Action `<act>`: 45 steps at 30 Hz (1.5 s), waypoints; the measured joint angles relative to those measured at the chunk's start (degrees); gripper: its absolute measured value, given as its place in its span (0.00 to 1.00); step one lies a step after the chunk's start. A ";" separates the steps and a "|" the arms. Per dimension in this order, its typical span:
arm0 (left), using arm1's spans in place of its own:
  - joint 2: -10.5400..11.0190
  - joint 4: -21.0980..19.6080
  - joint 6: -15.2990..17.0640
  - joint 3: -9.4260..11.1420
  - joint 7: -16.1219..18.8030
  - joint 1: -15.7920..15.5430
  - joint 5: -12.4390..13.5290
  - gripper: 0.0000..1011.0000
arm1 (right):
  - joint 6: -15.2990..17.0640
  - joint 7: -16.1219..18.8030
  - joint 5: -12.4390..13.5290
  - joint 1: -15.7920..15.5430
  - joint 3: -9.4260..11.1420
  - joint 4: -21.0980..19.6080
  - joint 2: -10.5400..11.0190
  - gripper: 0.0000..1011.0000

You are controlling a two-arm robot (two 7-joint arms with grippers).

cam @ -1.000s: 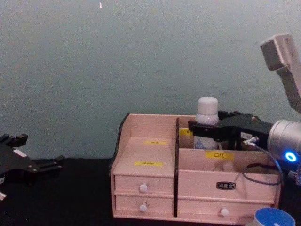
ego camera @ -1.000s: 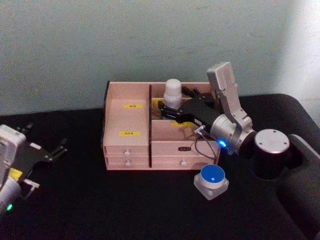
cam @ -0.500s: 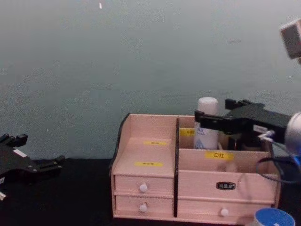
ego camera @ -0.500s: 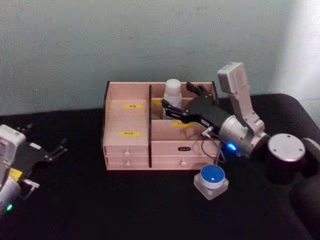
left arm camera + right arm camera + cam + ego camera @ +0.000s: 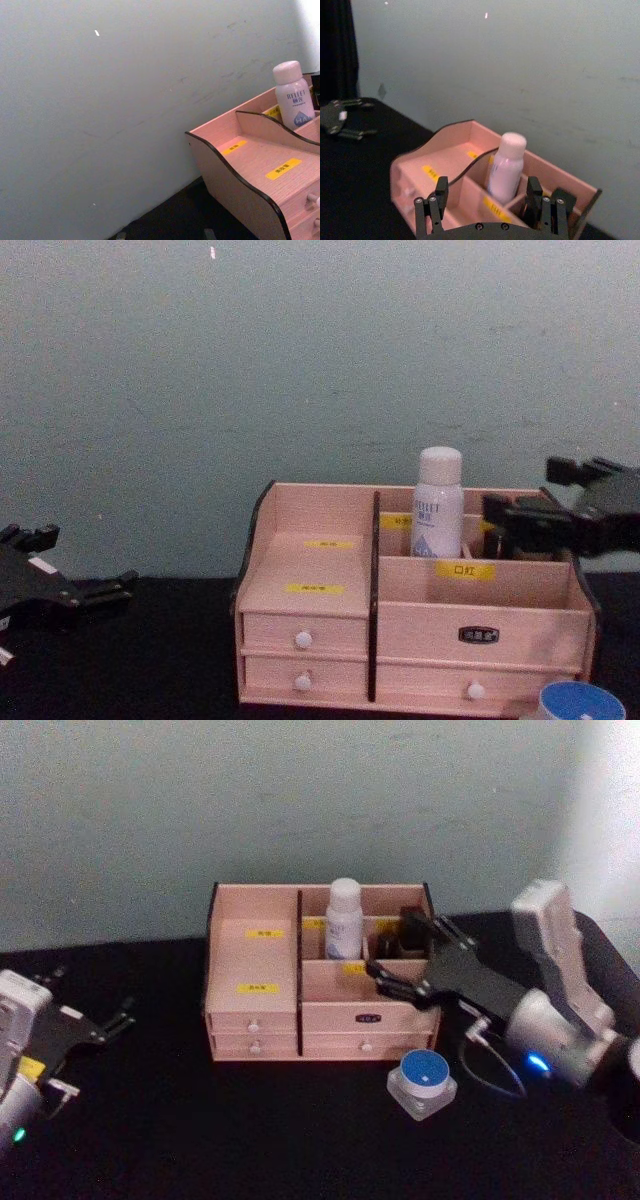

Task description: Pick up the facial cleanser and watermelon frost from the table and place them into the tiered storage box.

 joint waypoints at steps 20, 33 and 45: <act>0.00 0.00 0.00 0.00 0.00 0.00 0.00 0.99 | 5.06 0.85 3.88 -11.58 1.54 -8.41 9.48 0.99; 0.00 0.00 0.00 0.00 0.00 0.00 0.00 0.99 | 8.15 -0.66 2.50 -11.69 -0.02 -6.58 9.83 0.99; 0.00 0.00 0.00 0.00 0.00 0.00 0.00 0.99 | 9.82 -0.61 2.40 -10.06 -1.10 -4.20 9.08 0.99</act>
